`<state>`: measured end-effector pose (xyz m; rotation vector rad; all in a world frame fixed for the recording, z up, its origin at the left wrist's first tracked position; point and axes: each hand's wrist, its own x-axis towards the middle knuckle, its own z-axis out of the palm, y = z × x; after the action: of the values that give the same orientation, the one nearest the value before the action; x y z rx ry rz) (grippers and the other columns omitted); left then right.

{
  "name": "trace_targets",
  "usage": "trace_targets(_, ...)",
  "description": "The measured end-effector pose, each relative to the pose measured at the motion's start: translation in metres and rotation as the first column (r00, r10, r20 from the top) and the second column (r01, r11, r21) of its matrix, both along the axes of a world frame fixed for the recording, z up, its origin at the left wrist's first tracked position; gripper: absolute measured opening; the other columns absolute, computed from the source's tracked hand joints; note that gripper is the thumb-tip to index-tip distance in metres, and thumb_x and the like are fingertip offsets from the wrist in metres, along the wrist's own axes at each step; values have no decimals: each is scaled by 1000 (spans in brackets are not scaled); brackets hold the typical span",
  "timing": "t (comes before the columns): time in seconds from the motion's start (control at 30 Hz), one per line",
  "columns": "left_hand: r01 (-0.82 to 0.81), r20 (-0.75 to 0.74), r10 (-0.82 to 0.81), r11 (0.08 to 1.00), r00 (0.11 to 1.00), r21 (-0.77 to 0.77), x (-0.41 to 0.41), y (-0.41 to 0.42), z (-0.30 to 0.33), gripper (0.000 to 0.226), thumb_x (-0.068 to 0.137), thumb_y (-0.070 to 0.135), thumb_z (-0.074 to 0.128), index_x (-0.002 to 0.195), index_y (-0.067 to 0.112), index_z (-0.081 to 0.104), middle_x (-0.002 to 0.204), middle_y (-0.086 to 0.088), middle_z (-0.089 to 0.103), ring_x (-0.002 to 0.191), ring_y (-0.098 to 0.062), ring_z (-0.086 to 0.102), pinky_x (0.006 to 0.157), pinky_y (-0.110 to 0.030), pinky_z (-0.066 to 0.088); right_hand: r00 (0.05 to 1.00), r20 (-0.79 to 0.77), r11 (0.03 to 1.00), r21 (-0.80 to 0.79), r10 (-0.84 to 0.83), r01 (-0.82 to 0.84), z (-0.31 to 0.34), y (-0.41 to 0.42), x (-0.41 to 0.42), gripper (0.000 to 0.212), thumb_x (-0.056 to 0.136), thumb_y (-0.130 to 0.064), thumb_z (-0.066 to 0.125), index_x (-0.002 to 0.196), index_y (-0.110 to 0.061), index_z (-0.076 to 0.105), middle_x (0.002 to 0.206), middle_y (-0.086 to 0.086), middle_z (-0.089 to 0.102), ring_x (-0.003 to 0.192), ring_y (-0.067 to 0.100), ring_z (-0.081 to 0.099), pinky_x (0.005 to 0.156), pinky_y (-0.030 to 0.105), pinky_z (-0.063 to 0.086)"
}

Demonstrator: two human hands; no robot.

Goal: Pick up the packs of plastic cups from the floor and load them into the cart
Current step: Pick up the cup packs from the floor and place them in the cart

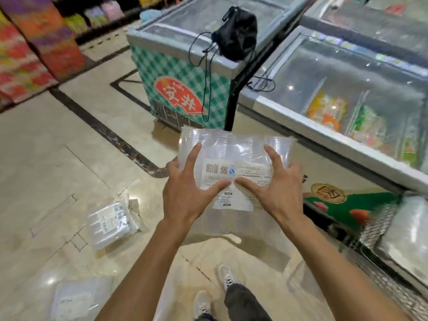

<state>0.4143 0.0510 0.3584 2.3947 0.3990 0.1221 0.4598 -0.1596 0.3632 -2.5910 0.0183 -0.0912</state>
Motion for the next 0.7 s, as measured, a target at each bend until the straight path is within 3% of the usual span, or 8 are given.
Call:
trace_targets(0.13,142,63,-139,989,988,-45,-3,-49,33,110,64,88,70,154,62,12,130,-4,38,112,-29,59,94,-45,56,990,51,991,-31,-130,132,38,-54,-29,110,60,-99,58,154,-52,26,118,19,51,112,34,45,95,46,45)
trace_targets(0.3,320,97,-315,946,944,-44,-12,-127,59,109,62,91,66,153,65,12,128,-4,39,114,-30,58,93,-44,56,951,94,954,-25,-296,299,69,-132,-77,111,60,-97,60,155,-51,27,116,16,48,109,33,46,91,41,44)
trace_targets(0.4,420,107,-416,907,903,-14,-19,-188,72,110,59,95,60,153,65,11,126,-6,40,111,-31,60,93,-42,56,905,110,910,-6,-411,414,78,-189,-106,112,56,-101,55,153,-54,28,109,12,44,103,35,49,92,43,47)
trace_targets(0.6,588,90,-589,808,803,42,-41,-329,85,111,62,93,63,154,66,7,132,-11,43,114,-35,60,89,-41,53,814,95,818,6,-573,575,83,-323,-166,115,53,-105,48,154,-54,26,109,12,43,104,33,48,91,42,48)
trace_targets(0.7,650,79,-655,755,751,82,-57,-405,88,111,63,93,62,153,67,3,125,-9,44,109,-34,62,84,-37,51,766,83,770,26,-637,637,81,-395,-197,116,52,-106,46,154,-54,28,114,15,46,108,36,49,97,44,47)
